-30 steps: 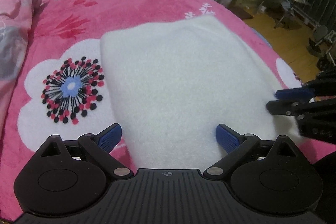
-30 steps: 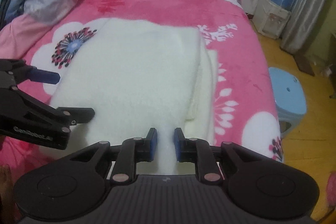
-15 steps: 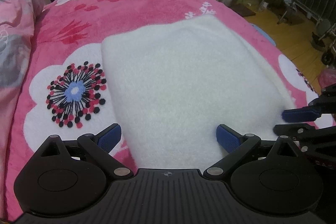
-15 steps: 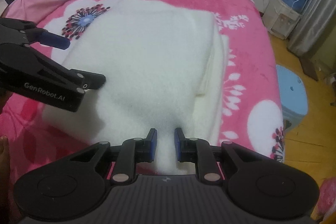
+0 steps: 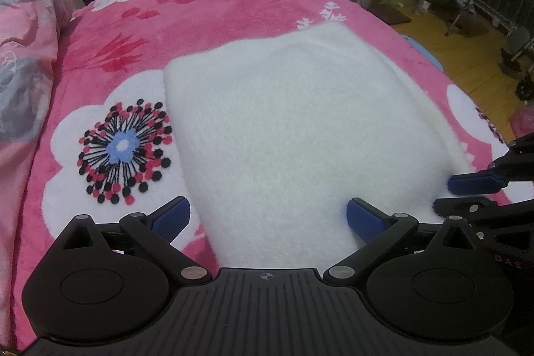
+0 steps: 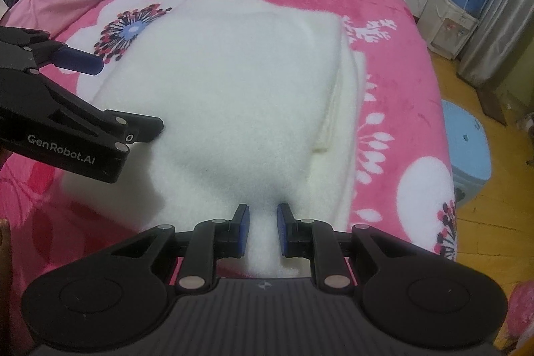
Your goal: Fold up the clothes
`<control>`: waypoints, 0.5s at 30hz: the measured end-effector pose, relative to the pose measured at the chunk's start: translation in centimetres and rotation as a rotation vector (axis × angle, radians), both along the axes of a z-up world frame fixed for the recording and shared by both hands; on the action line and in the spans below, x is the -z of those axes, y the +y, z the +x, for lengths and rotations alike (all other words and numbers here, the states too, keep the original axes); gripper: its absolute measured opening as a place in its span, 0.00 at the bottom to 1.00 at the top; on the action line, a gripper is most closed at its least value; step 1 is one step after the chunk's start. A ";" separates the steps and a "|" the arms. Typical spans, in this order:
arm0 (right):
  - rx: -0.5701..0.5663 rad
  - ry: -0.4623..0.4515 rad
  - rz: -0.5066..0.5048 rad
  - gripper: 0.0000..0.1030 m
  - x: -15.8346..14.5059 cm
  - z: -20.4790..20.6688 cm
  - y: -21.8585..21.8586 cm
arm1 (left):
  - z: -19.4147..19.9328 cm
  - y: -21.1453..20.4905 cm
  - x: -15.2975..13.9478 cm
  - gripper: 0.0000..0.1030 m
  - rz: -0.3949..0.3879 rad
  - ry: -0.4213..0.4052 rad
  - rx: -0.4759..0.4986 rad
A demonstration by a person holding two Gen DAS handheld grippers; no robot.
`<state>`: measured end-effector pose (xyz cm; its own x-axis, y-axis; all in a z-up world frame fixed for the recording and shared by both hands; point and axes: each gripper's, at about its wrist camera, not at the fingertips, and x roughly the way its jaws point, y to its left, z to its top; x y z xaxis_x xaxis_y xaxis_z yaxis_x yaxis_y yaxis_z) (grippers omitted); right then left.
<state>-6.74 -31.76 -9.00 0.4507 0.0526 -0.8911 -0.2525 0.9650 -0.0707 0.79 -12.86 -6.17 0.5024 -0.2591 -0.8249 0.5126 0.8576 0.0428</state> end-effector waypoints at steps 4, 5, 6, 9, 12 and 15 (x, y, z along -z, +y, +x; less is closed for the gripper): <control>0.014 0.001 0.018 0.18 0.0 0.0 -0.3 | -0.1 0.0 0.0 1.00 0.004 -0.005 -0.002; 0.016 0.001 0.022 0.18 0.0 0.1 -0.3 | -0.1 -0.1 0.0 1.00 0.005 -0.004 -0.005; 0.018 0.001 0.023 0.18 0.0 0.1 -0.3 | -0.1 -0.1 0.0 1.00 0.007 -0.004 -0.005; 0.020 0.001 0.022 0.18 0.0 0.0 -0.2 | -0.2 -0.1 0.0 1.00 0.012 -0.009 -0.005; 0.022 0.001 0.020 0.19 0.0 0.0 -0.2 | -0.2 0.0 0.0 1.00 0.011 -0.009 -0.005; 0.022 0.001 0.016 0.19 0.1 0.0 -0.1 | -0.2 0.1 -0.1 1.00 0.010 -0.007 -0.005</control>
<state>-6.70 -31.84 -9.07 0.4509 0.0573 -0.8907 -0.2314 0.9713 -0.0547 0.60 -12.80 -6.08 0.5095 -0.2480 -0.8239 0.5076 0.8598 0.0550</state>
